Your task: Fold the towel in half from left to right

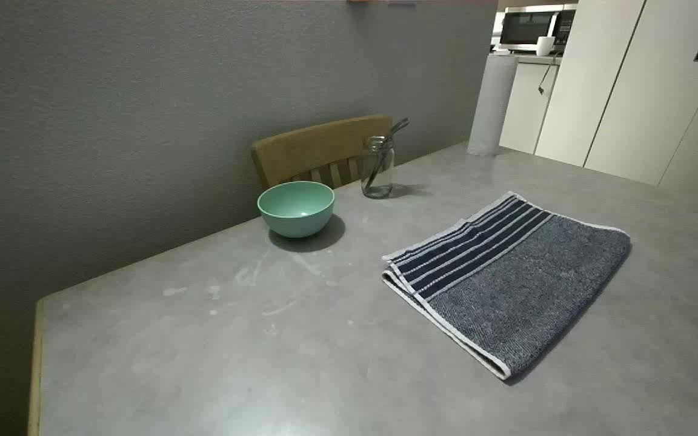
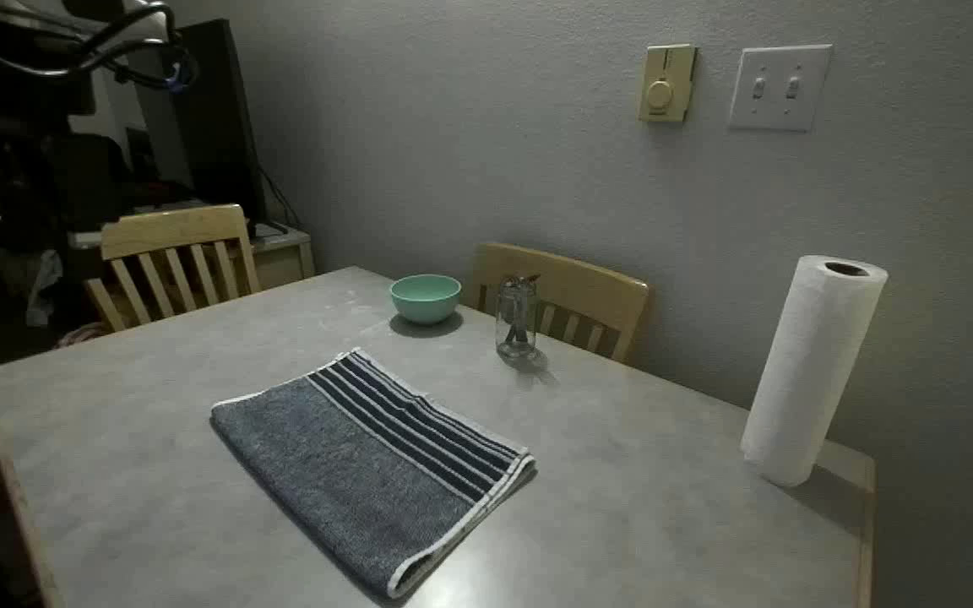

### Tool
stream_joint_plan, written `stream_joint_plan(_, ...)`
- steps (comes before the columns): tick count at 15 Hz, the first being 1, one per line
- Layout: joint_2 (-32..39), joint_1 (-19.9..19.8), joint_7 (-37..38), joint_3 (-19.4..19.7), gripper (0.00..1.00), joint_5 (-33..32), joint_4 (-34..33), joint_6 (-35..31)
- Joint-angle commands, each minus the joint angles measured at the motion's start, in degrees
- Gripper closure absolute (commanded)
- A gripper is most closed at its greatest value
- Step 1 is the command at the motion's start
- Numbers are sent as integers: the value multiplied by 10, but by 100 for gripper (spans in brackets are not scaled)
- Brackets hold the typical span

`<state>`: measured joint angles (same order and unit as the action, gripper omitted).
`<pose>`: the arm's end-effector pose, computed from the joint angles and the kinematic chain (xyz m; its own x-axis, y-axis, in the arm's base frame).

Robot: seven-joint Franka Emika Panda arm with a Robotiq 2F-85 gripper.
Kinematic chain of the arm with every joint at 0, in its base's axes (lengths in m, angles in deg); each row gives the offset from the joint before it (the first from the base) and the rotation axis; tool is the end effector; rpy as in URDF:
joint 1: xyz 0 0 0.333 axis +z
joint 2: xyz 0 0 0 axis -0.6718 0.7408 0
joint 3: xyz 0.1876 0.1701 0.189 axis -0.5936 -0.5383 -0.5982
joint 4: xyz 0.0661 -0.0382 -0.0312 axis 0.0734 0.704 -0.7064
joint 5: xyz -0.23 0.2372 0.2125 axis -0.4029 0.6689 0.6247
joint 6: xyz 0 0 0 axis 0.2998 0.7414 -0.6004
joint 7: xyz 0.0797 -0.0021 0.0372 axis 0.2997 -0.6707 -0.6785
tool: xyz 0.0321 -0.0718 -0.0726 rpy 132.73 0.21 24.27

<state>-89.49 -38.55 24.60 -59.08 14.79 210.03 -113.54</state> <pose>0.3402 0.0057 0.4429 0.9708 0.2147 -0.1069 0.2100 -0.9762 -0.0537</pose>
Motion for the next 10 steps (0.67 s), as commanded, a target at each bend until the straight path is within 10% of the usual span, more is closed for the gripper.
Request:
stream_joint_plan(1, 0, -3, -1, -2, 0, 1, -1, 1)
stream_joint_plan(10, 74, 8, 2, -15, 0, 6, -24, -25)
